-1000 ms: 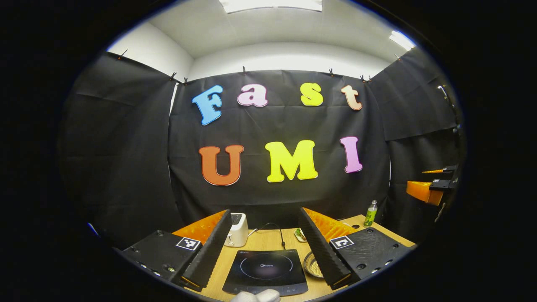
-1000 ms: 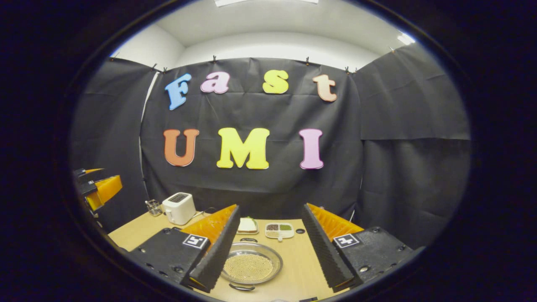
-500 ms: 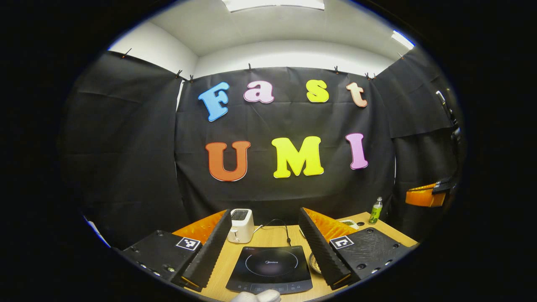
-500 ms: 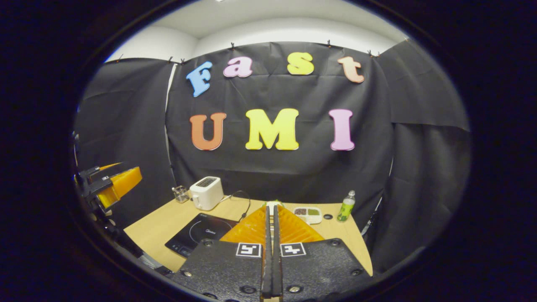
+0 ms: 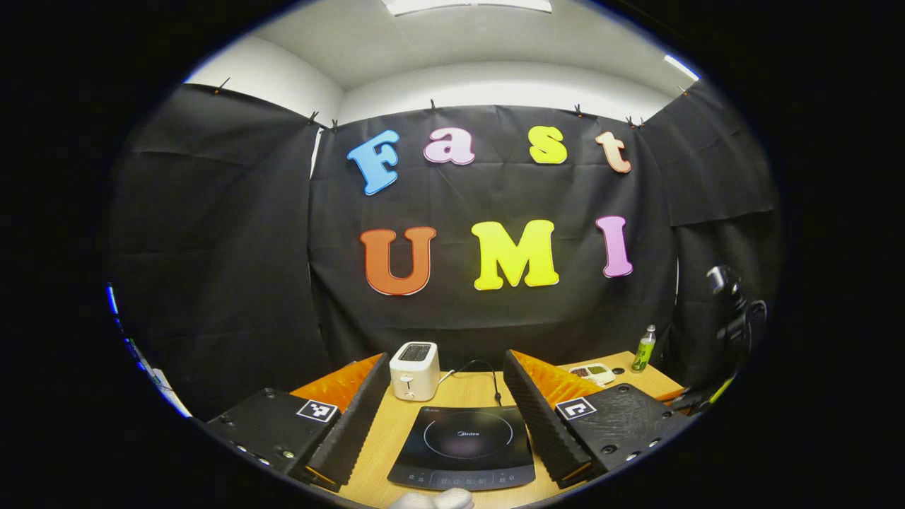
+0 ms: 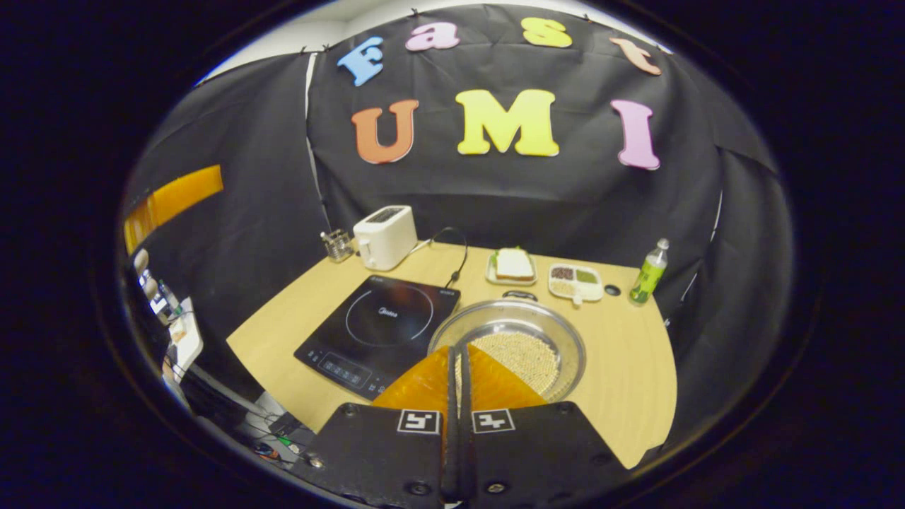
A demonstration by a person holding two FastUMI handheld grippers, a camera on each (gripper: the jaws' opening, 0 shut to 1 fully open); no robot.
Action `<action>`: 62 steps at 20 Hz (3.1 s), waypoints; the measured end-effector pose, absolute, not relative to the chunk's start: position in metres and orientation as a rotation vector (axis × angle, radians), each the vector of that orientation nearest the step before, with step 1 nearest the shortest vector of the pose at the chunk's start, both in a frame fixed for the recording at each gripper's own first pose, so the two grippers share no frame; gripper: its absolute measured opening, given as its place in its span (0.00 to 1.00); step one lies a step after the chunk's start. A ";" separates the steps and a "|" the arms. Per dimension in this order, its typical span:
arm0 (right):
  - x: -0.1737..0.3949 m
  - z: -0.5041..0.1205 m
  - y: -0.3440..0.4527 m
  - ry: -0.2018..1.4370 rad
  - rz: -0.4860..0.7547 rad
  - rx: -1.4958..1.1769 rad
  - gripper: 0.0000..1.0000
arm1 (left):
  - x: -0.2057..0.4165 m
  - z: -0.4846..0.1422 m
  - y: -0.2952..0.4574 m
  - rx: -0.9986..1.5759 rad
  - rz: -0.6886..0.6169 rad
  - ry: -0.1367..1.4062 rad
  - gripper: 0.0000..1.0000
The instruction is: First push the handle of the pot to place it horizontally, then grasp the pot with both hands and set it on the induction cooktop.
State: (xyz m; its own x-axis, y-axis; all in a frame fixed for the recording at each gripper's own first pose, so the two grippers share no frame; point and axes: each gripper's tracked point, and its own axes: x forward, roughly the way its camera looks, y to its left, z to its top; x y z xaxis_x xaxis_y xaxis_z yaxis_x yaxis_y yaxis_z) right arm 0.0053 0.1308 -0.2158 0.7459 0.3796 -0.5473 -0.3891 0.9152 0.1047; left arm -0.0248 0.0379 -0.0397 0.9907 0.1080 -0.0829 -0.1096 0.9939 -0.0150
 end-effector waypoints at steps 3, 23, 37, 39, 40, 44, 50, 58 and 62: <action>0.002 -0.263 0.140 0.694 0.437 -0.040 0.04 | -0.028 -0.047 0.044 -0.016 0.128 0.103 0.96; -0.005 -0.394 0.145 0.989 0.413 -0.028 0.00 | -0.043 -0.062 0.077 0.003 0.239 0.166 0.96; 0.010 -0.405 0.082 0.996 0.329 -0.032 0.04 | -0.024 -0.062 0.049 -0.006 0.186 0.159 0.96; 0.012 -0.407 0.073 0.993 0.321 -0.049 0.04 | -0.021 -0.063 0.044 -0.007 0.181 0.158 0.96; 0.013 -0.407 0.068 0.993 0.316 -0.054 0.04 | -0.020 -0.063 0.042 -0.008 0.178 0.158 0.96; 0.020 -0.409 0.047 1.001 0.290 -0.067 0.00 | -0.013 -0.064 0.036 -0.009 0.168 0.160 0.96; 0.030 -0.418 0.018 1.031 0.251 -0.089 0.00 | -0.003 -0.064 0.028 -0.008 0.166 0.163 0.96; 0.054 -0.422 -0.016 1.038 0.219 -0.105 0.00 | 0.010 -0.073 0.020 0.005 0.183 0.182 0.96; 0.069 -0.421 -0.035 1.032 0.211 -0.115 0.00 | 0.013 -0.073 0.015 0.003 0.198 0.187 0.96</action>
